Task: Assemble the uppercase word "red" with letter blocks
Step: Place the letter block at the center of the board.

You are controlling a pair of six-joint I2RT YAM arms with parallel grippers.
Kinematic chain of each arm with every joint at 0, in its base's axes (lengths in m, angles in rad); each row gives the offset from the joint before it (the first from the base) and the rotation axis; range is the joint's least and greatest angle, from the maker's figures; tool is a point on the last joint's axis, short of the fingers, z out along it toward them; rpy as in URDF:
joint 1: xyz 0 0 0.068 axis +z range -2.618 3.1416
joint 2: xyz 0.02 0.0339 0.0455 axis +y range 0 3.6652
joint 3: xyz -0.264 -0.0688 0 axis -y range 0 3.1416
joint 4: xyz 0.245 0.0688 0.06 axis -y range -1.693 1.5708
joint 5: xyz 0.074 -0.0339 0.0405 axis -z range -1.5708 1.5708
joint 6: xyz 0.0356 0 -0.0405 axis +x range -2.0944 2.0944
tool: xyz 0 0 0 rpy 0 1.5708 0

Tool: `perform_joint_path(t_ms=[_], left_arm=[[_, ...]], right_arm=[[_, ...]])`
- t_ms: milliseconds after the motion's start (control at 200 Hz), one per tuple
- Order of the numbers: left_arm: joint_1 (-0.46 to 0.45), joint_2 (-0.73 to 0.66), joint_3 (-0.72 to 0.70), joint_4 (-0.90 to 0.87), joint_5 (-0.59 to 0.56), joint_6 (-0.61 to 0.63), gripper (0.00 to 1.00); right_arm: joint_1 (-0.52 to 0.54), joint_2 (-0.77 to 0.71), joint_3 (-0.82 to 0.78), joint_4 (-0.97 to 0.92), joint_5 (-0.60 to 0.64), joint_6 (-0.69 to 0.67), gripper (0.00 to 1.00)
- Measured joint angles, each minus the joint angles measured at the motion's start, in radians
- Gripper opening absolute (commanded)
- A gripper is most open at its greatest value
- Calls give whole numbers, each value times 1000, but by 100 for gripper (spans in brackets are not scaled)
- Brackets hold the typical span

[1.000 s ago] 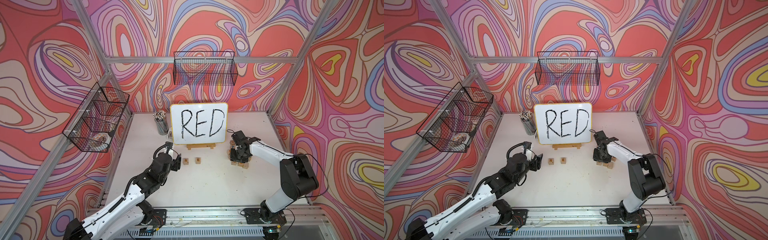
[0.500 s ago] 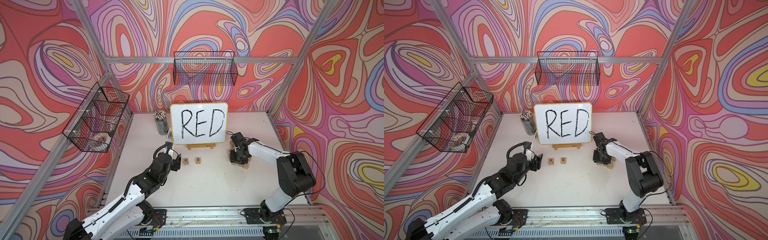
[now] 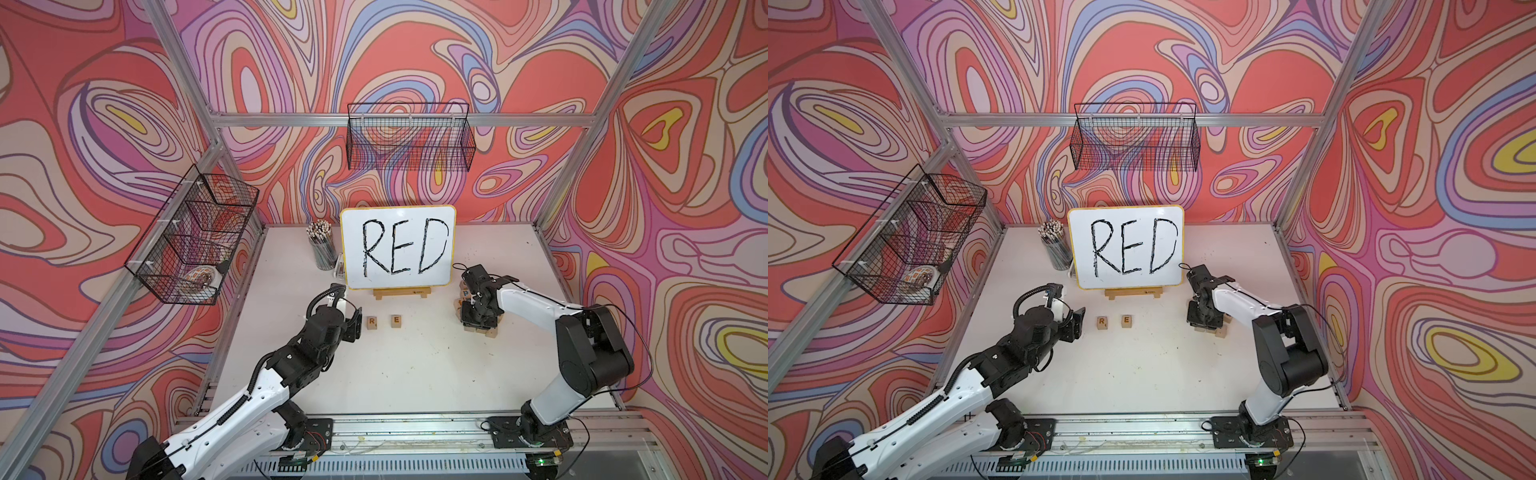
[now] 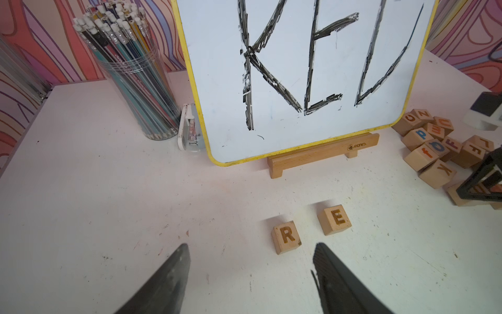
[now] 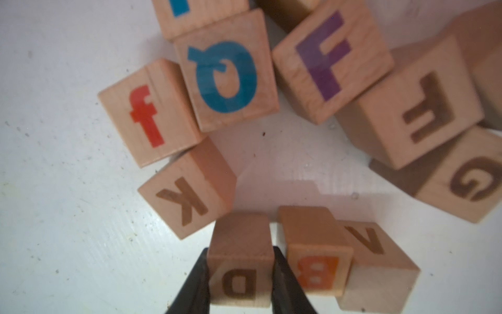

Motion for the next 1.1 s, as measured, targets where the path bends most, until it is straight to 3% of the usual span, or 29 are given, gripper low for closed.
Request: perform_joint_path(t_ms=[310, 496, 1102], left_arm=[[0, 6, -37, 5, 0, 0, 74], [0, 6, -37, 5, 0, 0, 74], [0, 4, -37, 5, 0, 0, 75]], right_arm=[[157, -34, 137, -72, 29, 24, 22], [236, 34, 229, -64, 24, 42, 22], [284, 274, 327, 6, -18, 56, 22]])
